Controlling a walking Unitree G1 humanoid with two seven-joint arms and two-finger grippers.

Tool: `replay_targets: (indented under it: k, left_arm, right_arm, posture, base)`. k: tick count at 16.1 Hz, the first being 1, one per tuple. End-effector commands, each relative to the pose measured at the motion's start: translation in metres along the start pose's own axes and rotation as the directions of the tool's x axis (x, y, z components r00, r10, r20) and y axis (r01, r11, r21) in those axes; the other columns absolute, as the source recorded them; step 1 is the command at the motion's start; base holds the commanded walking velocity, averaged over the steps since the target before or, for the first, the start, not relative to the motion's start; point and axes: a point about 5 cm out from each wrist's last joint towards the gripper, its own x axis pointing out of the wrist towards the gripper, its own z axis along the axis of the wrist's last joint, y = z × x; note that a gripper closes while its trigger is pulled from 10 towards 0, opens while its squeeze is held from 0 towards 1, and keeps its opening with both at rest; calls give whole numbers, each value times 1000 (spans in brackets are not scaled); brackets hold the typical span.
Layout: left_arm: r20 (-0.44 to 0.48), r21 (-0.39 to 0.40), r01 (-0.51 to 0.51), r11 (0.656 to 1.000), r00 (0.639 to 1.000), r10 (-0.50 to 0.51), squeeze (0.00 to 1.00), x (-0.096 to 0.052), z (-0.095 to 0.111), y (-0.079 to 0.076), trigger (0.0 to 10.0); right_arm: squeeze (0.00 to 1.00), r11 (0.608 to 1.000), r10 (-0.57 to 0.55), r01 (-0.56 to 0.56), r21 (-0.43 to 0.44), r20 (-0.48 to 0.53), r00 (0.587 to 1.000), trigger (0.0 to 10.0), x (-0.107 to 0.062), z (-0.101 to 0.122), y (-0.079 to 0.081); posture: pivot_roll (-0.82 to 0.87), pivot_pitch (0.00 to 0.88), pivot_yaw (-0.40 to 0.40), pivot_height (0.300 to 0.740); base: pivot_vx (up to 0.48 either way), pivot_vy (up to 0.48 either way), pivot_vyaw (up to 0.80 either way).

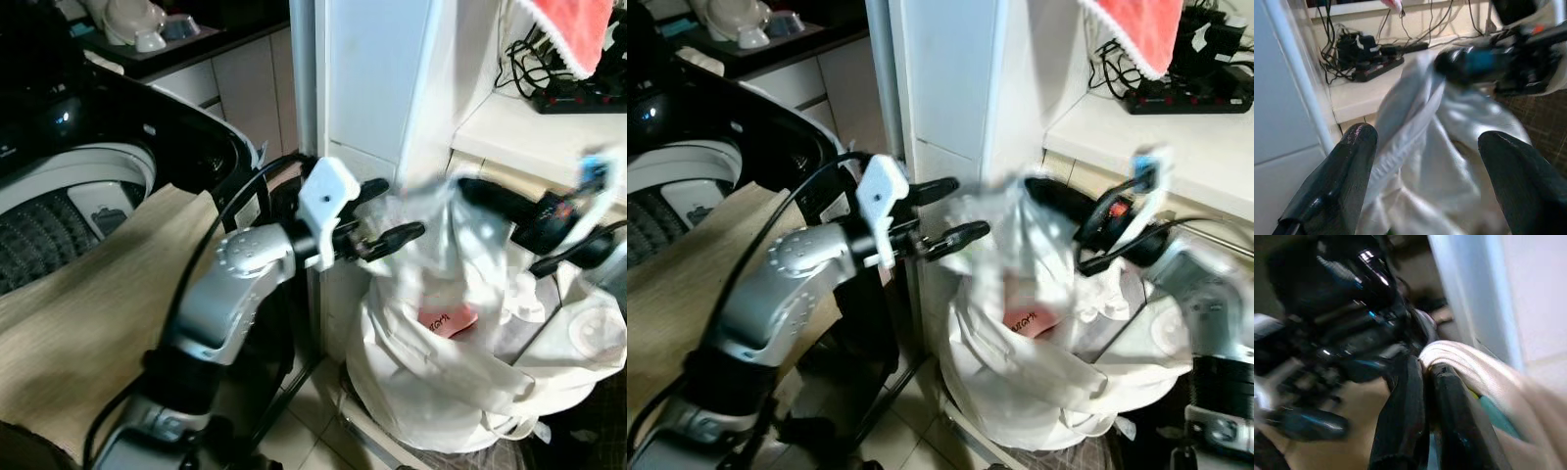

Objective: Clothes washing

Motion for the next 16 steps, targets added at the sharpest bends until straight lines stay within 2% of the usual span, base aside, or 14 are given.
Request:
replay_targets:
  k: [1, 2, 4, 7, 8, 9, 16]
  left_arm:
    - [9, 19, -18, 1000, 1000, 18, 0, 5, 2, 2, 10000]
    - [20, 12, -14, 1000, 1000, 13, 0, 11, 2, 0, 10000]
    - [46, 0, -5, 1000, 999, 5, 0, 18, 3, -3, 10000]
    - [64, -15, 33, 999, 997, -32, 0, 23, 3, -11, 10000]
    - [71, -30, 32, 999, 997, -30, 0, 24, 3, -12, 4078]
    - [86, -55, 40, 998, 996, -35, 0, 24, 3, -13, 0]
    - [65, -52, 43, 998, 997, -39, 0, 20, 0, -10, 0]
  right_arm:
    - [0, 998, 55, -54, -21, 47, 997, 0, -1, 15, 13]
    - [0, 996, 87, -86, -19, 88, 992, 0, 0, 23, 23]
    - [0, 992, 129, -128, -13, 113, 985, 0, 1, 28, 34]
    - [0, 992, 129, -129, -3, 98, 987, 0, 5, 24, 39]
    - [0, 992, 129, -130, 2, 99, 987, 0, 5, 24, 40]
    - [0, 991, 129, -130, 7, 101, 986, 0, 6, 24, 42]
    - [0, 996, 93, -94, 5, 66, 993, 0, 8, 18, 40]
  posture:
    - [-139, 0, 68, 740]
    - [-142, 0, 69, 740]
    - [-144, 0, 69, 740]
    - [-141, 0, 69, 740]
    - [-141, 0, 70, 740]
    - [-140, 0, 70, 740]
    - [-135, 0, 74, 740]
  base:
    - [0, 0, 0]
    - [0, 0, 0]
    - [0, 0, 0]
    - [0, 0, 0]
    - [0, 0, 0]
    - [0, 0, 0]
    - [0, 0, 0]
